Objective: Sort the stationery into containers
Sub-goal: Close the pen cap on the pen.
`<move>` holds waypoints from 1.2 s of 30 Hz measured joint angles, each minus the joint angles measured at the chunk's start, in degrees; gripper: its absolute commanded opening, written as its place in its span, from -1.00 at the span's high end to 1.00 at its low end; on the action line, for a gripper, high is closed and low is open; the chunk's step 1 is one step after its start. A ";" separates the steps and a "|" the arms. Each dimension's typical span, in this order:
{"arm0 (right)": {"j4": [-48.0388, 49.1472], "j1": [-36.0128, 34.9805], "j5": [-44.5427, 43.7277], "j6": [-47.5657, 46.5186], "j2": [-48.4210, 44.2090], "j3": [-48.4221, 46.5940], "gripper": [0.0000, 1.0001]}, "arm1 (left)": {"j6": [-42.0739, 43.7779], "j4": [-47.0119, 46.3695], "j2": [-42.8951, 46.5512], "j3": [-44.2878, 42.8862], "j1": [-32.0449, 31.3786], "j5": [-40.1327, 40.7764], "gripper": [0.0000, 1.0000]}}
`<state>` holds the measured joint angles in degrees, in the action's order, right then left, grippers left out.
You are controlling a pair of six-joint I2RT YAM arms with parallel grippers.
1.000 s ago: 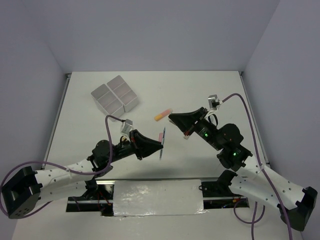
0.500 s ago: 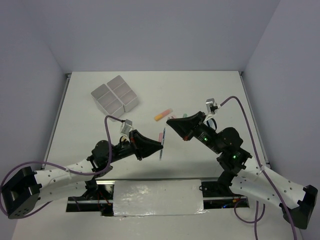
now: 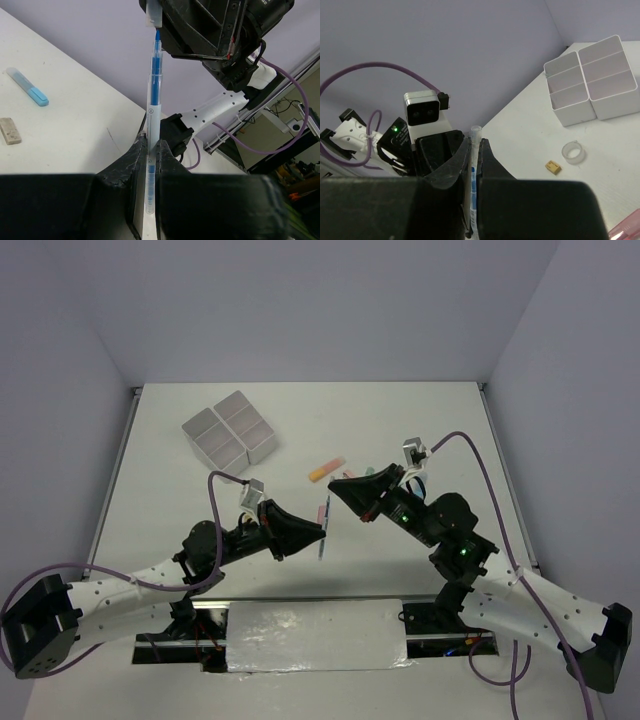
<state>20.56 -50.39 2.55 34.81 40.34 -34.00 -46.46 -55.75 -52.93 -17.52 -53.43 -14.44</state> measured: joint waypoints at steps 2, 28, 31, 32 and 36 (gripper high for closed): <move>-0.02 0.00 -0.02 -0.15 0.11 0.00 1.00 | 0.02 0.00 0.04 0.00 0.00 0.02 1.00; -2.43 -0.26 -1.49 -2.73 0.50 -2.71 1.00 | 0.17 0.07 -0.70 0.00 -0.02 0.46 1.00; -2.60 -0.31 -1.49 -2.93 0.61 -2.75 1.00 | 0.17 0.09 -0.74 0.00 -0.02 0.46 1.00; -2.60 -0.33 -1.46 -2.93 0.72 -2.75 1.00 | 0.20 0.07 -0.74 0.00 -0.02 0.46 1.00; -2.60 -0.37 -1.36 -2.91 0.94 -2.73 1.00 | 0.22 0.11 -0.74 0.00 -0.02 0.44 1.00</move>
<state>17.96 -50.76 1.19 31.90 41.28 -36.73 -46.24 -55.64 -53.67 -17.52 -53.45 -14.00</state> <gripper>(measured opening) 0.042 0.185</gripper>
